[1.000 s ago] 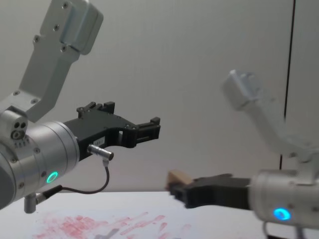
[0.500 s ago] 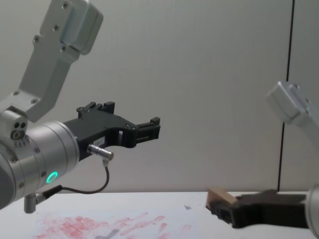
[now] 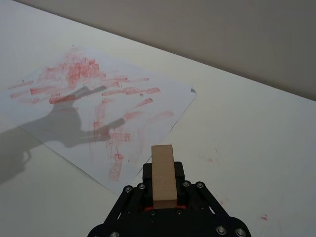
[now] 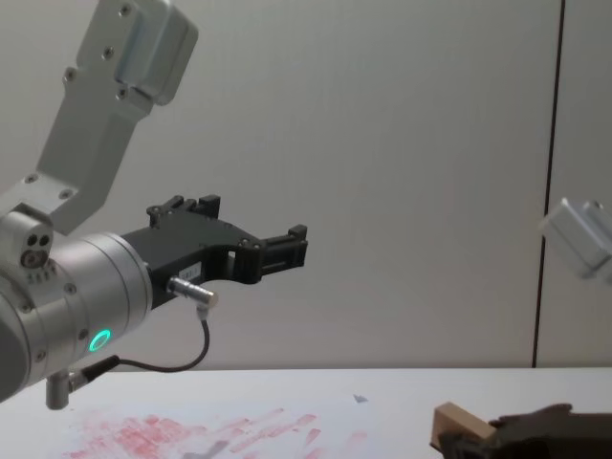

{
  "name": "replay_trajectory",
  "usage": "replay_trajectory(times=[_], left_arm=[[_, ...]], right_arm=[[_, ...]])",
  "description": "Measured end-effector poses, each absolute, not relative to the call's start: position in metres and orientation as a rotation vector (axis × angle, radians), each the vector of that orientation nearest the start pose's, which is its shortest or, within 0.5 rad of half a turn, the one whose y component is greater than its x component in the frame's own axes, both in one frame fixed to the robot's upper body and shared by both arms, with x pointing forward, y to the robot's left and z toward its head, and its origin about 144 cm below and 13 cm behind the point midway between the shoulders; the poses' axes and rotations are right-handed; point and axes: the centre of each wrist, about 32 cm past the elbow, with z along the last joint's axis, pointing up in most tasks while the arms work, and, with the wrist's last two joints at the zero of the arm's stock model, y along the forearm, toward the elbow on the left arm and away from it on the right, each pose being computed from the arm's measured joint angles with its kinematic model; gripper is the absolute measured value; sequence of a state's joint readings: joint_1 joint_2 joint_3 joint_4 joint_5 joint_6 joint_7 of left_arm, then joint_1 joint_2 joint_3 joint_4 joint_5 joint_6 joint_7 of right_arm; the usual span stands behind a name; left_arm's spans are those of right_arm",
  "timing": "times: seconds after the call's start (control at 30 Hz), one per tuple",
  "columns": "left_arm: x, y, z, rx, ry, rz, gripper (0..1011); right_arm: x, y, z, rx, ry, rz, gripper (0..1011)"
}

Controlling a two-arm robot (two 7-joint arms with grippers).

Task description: Use the one hand to pick up the stamp and affix it onto the A4 paper.

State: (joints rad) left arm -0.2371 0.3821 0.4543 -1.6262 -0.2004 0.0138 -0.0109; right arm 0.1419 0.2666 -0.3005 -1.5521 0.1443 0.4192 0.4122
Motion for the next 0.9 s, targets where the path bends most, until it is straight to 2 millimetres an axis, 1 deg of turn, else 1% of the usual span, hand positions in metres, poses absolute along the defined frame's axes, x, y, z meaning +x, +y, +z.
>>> replay_trajectory(times=[0.3,0.7,0.77,0.8,0.83,0.9], left_arm=[[0.492,0.198,1.204,0.061,-0.268,1.124,1001],[0.492,0.198,1.204,0.061,-0.268,1.124,1001],[0.492,0.198,1.204,0.061,-0.267,1.124,1002],[0.492,0.198,1.204,0.061,-0.268,1.124,1002],[0.492,0.198,1.204,0.061,-0.268,1.124,1001],[0.492,0.198,1.204,0.061,-0.268,1.124,1001]], right_arm=[[0.483,-0.222,1.162,-0.4,0.197,-0.903,221],[0.48,-0.225,1.158,-0.421,0.199,-0.905,226],[0.48,-0.226,1.158,-0.422,0.2,-0.905,245],[0.48,-0.226,1.158,-0.423,0.2,-0.905,302],[0.48,-0.226,1.158,-0.424,0.2,-0.905,321],[0.48,-0.226,1.157,-0.426,0.201,-0.905,406]])
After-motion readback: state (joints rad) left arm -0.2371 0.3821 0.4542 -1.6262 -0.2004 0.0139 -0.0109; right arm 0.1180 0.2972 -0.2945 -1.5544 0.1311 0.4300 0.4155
